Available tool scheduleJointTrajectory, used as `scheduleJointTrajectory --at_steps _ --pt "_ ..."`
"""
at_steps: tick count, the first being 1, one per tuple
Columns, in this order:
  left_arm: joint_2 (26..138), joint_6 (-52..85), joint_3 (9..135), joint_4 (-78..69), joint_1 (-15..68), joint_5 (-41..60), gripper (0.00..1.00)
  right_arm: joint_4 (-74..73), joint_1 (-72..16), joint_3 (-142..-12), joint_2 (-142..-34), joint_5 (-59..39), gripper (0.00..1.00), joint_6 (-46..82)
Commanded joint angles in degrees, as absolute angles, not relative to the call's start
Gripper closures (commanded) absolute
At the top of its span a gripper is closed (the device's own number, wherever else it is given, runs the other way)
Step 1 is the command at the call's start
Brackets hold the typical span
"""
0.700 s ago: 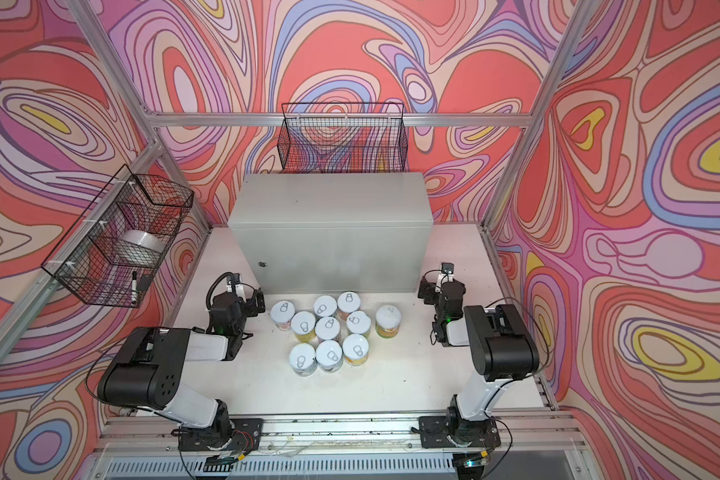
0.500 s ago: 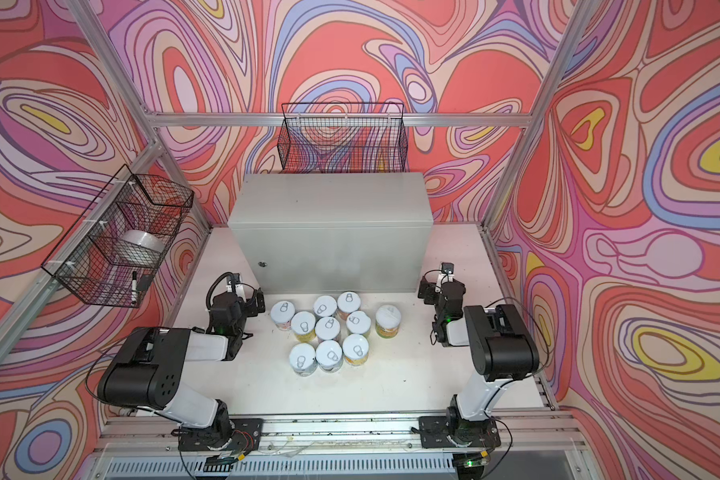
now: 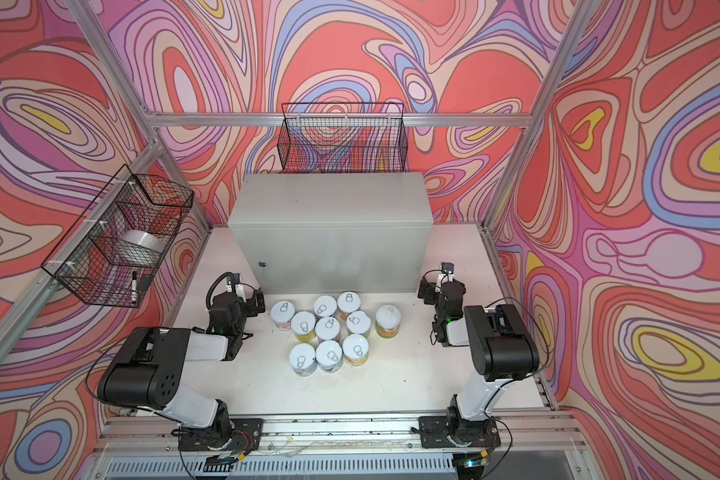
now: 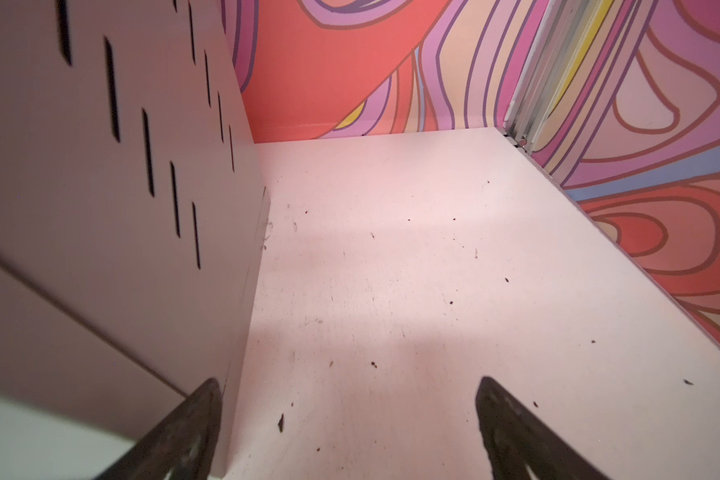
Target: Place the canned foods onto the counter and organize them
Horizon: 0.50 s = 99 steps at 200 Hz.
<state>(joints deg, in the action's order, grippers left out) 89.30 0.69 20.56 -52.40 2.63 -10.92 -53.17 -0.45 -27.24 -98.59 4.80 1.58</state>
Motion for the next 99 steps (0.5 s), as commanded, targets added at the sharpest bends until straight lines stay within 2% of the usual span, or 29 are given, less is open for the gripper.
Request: scheduleJointTrajectory --at_steps 1,99 --pt "88.5 1.2 21.0 -52.5 2.6 -10.7 0.0 -54.1 -0.2 -27.2 -98.1 4.5 0.02 1.5" --pt "88.3 1.7 21.2 -51.7 1.9 -9.4 0.0 -54.1 -0.2 -27.2 -98.1 4.6 0.02 1.5"
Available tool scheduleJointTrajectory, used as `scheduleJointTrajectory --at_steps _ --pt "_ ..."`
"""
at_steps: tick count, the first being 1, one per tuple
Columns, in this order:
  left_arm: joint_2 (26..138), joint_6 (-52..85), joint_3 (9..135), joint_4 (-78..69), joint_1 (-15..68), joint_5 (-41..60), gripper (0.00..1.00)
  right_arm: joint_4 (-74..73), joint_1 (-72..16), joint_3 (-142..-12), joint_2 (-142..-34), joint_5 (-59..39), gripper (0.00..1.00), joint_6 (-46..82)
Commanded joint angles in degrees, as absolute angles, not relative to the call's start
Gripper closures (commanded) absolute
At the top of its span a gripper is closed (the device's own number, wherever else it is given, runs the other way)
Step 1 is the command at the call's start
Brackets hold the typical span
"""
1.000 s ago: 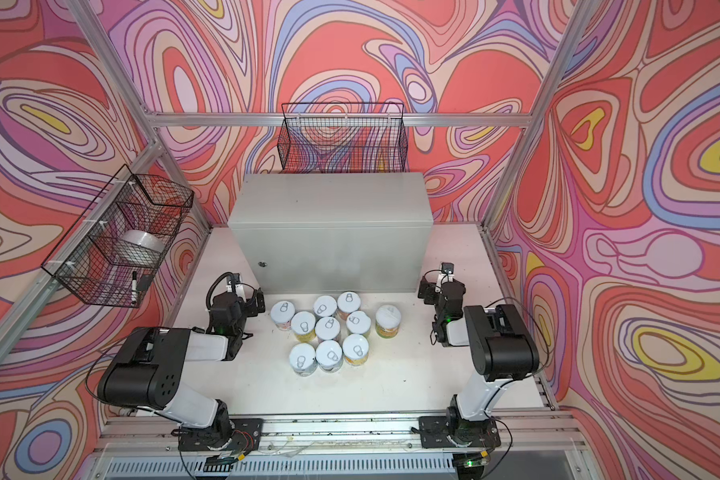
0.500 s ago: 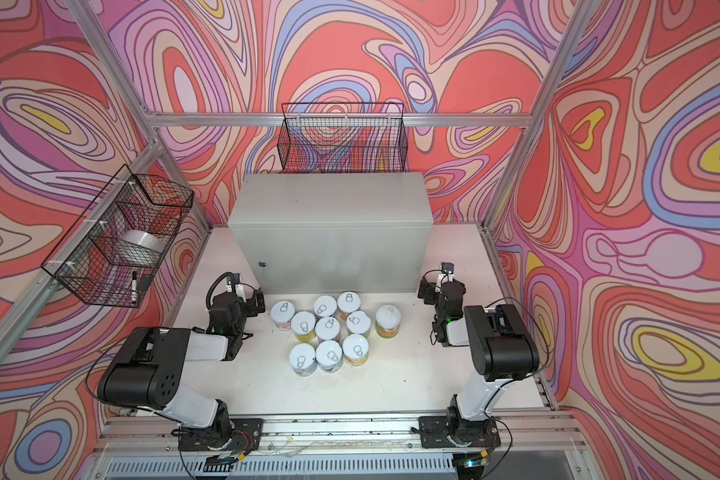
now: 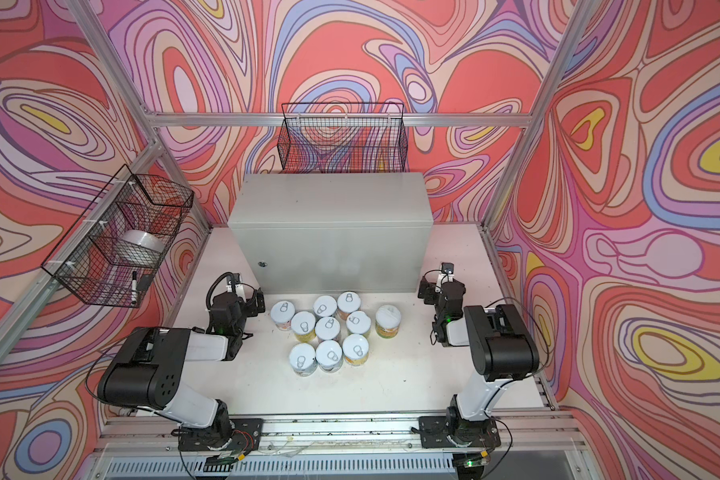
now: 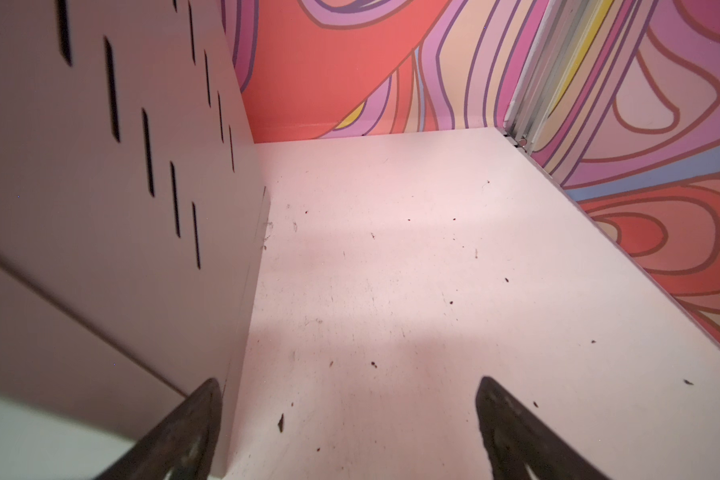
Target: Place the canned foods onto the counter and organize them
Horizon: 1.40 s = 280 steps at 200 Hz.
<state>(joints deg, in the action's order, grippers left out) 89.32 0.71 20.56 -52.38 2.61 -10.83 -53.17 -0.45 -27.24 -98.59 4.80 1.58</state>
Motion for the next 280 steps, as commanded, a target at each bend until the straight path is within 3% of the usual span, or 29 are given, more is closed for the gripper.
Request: scheduleJointTrajectory --at_steps 1,56,77,94,123,144,197,218,233,280 --pt "88.3 1.7 21.1 -51.7 1.9 -9.3 0.0 -54.1 -0.2 -27.2 -98.1 4.6 0.02 1.4" --pt "88.0 1.8 21.1 -52.1 2.1 -10.8 0.0 -54.9 -0.2 -26.8 -97.8 6.5 0.02 1.7" --pt "81.4 3.4 22.8 -43.0 2.4 -15.3 0.0 -54.7 -0.4 -25.6 -95.3 13.4 0.02 4.5" --pt "75.5 4.4 24.1 -35.6 2.3 -17.9 0.0 -58.9 -0.6 -23.5 -94.9 14.4 0.01 4.2" --pt "69.8 7.3 22.2 -36.4 2.4 -20.6 0.0 -59.3 -1.1 -23.0 -94.7 15.0 0.01 3.9" --pt "65.1 13.0 26.4 -22.4 2.4 -22.4 0.0 -57.8 -1.1 -23.8 -94.8 15.0 0.02 4.0" --pt "58.9 19.0 31.7 -9.5 3.1 -9.3 0.0 -57.0 -1.1 -24.4 -94.7 14.8 0.02 3.9" --pt "58.3 18.2 33.4 -5.8 8.5 -13.7 0.0 -39.7 -1.1 -30.3 -87.4 17.0 0.02 5.4" --pt "58.2 18.7 34.6 -2.7 11.5 -14.9 0.0 -38.1 -1.1 -32.1 -84.6 17.4 0.02 4.5" --pt "52.5 25.5 34.3 5.1 12.0 -10.4 0.0 -16.1 -1.1 -40.7 -72.2 17.0 0.02 9.7"
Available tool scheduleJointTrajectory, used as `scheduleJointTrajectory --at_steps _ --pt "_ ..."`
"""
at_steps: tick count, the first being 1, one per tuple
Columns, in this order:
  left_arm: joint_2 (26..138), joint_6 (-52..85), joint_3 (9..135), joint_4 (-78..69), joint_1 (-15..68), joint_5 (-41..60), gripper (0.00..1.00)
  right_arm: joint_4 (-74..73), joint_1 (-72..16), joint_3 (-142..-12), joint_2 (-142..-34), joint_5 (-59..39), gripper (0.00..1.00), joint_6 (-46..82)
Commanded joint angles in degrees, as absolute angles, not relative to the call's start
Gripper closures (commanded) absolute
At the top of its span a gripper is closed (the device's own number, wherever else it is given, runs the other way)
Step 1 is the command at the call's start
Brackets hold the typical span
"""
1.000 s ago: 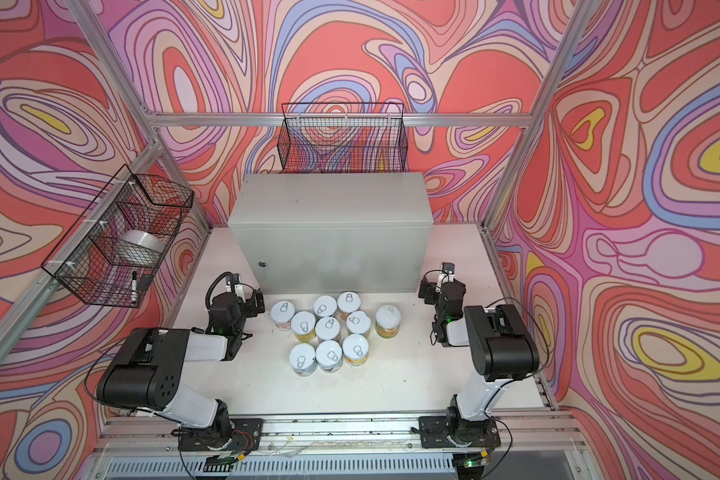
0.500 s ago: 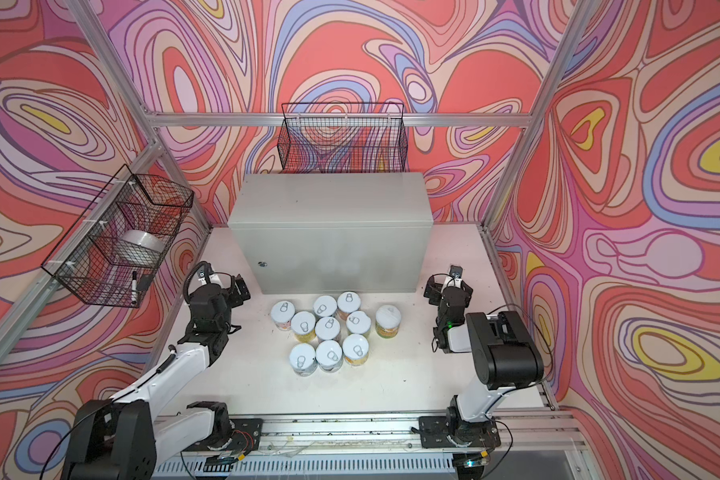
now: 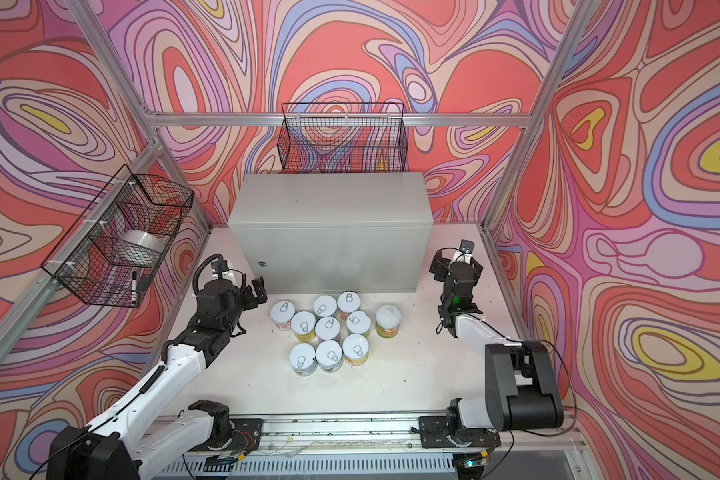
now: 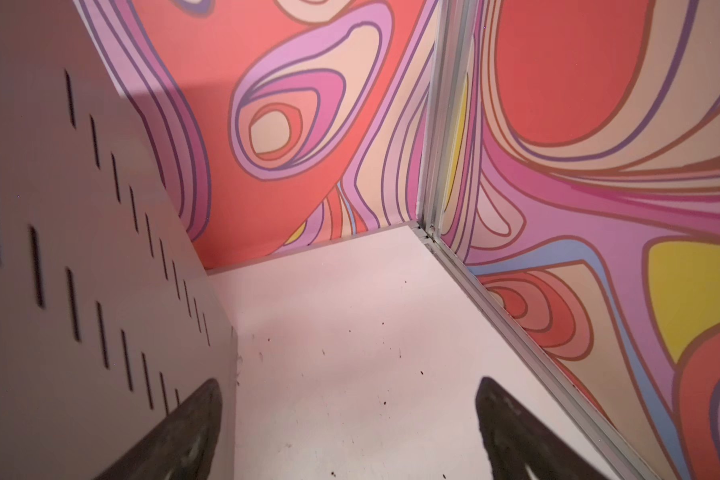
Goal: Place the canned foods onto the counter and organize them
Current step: 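Move the left gripper toward the pink-labelled can while the right gripper approaches the cans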
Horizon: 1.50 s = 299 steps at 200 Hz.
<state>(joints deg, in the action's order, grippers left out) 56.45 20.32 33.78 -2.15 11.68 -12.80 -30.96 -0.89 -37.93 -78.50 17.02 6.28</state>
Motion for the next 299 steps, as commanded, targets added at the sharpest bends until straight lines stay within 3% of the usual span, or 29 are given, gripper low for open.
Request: scheduleJointTrajectory --at_steps 1,43,76,122,189,249,299 --pt "52.3 25.6 34.3 5.3 12.0 -10.4 0.0 -15.7 -1.1 -40.8 -71.9 17.0 0.02 9.9" --pt "48.6 28.8 35.5 12.1 16.1 -9.4 0.0 3.5 -2.8 -47.5 -66.0 9.2 0.02 16.0" --pt "45.8 28.5 35.3 16.8 21.9 -12.3 0.0 13.0 -10.8 -49.3 -62.2 15.5 0.02 15.4" --pt "43.4 30.3 32.9 21.1 32.8 -17.7 0.0 22.6 -17.3 -51.7 -58.7 14.1 0.02 17.3" --pt "50.3 33.8 33.3 18.8 43.7 -23.3 0.0 27.4 -25.4 -50.6 -57.9 10.8 0.02 20.5" --pt "47.8 36.2 30.1 18.2 44.1 -21.4 0.02 26.1 -26.5 -45.0 -54.2 8.6 0.05 24.7" --pt "46.5 38.0 26.7 21.8 43.9 -27.4 0.02 23.8 -26.5 -43.7 -56.5 7.6 0.06 25.4"
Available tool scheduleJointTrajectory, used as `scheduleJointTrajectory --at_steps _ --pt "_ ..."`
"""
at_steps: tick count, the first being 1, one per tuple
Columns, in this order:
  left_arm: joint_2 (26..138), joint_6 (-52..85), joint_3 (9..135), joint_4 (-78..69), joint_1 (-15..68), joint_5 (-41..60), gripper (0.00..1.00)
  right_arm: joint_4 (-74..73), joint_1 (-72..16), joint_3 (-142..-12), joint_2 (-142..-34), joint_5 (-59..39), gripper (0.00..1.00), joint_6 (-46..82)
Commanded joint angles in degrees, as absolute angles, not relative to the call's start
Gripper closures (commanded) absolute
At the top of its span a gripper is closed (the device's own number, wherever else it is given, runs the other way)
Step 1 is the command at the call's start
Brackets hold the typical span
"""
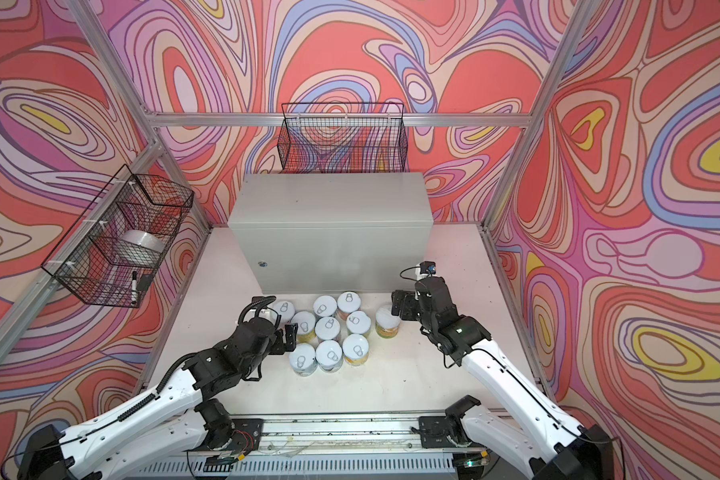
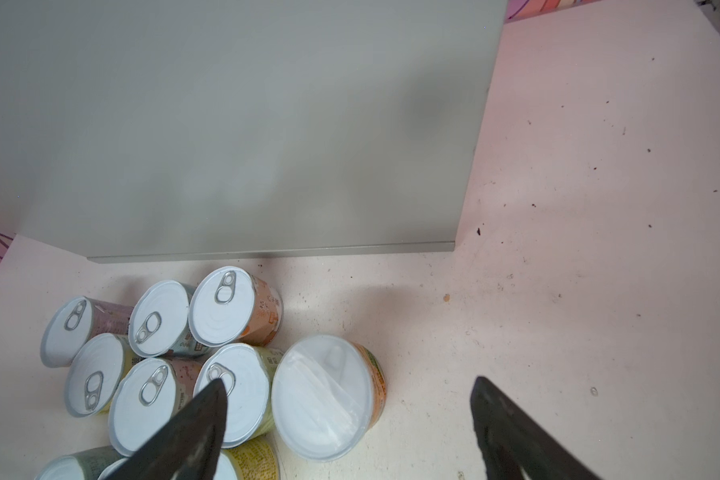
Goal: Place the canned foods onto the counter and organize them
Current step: 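Move the left gripper toward the pink-labelled can while the right gripper approaches the cans, then lower the left gripper around the pink-labelled can and close it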
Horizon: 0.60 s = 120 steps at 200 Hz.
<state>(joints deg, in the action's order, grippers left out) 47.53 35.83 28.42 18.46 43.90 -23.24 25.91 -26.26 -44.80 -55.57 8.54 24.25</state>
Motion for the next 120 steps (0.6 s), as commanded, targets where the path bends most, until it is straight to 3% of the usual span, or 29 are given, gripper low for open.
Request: scheduleJointTrajectory --at_steps 1,51,120 --pt "46.5 38.0 26.7 21.7 43.9 -27.4 0.02 23.6 -26.5 -43.7 -56.6 7.6 0.06 25.5" --pt "47.6 40.5 21.8 15.7 37.6 -17.6 0.04 23.1 -26.5 -45.1 -58.6 7.0 0.07 25.2" --pt "51.5 42.0 20.5 12.9 33.9 -13.1 0.07 23.1 -26.6 -44.3 -58.2 7.3 0.07 25.4"
